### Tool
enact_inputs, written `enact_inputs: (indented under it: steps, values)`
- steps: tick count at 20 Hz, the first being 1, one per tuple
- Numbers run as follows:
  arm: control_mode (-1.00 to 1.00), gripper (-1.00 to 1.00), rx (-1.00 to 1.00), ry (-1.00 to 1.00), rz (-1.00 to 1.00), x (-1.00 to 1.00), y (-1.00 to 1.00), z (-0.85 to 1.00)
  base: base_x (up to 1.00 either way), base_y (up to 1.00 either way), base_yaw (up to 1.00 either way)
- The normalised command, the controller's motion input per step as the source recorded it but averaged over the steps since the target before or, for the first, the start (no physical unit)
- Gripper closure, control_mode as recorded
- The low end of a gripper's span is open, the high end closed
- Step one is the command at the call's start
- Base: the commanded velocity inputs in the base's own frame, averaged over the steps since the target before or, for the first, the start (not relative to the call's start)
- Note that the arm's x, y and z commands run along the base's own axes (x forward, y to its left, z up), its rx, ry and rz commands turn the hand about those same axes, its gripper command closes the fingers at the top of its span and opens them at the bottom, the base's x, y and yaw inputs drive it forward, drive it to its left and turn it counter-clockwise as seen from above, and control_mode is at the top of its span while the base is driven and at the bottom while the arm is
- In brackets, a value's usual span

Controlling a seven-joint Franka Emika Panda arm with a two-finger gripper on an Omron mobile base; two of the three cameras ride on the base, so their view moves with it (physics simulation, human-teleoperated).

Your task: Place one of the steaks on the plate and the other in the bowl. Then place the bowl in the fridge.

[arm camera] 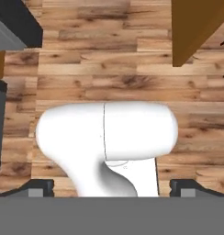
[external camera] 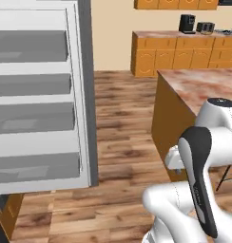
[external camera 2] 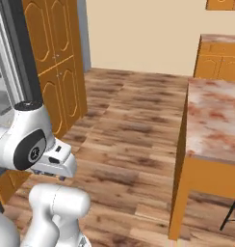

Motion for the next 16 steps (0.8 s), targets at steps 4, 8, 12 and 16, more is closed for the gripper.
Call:
enact_inputs:
  steps: [4,8,12,16]
  values:
    - [1.00,-1.00,0.00,0.00,0.00,0.00,0.00,0.00,0.30,-0.30,-0.61]
    - [1.00,-1.00,0.00,0.00,0.00,0.00,0.00,0.00,0.50,-0.30,-0.10]
    - [1.00,-1.00,0.00,0.00,0.00,0.00,0.00,0.00,0.86,-0.61,0.23]
    - [1.00,-1.00,0.00,0.00,0.00,0.00,0.00,0.00,0.48,-0.49,0.20]
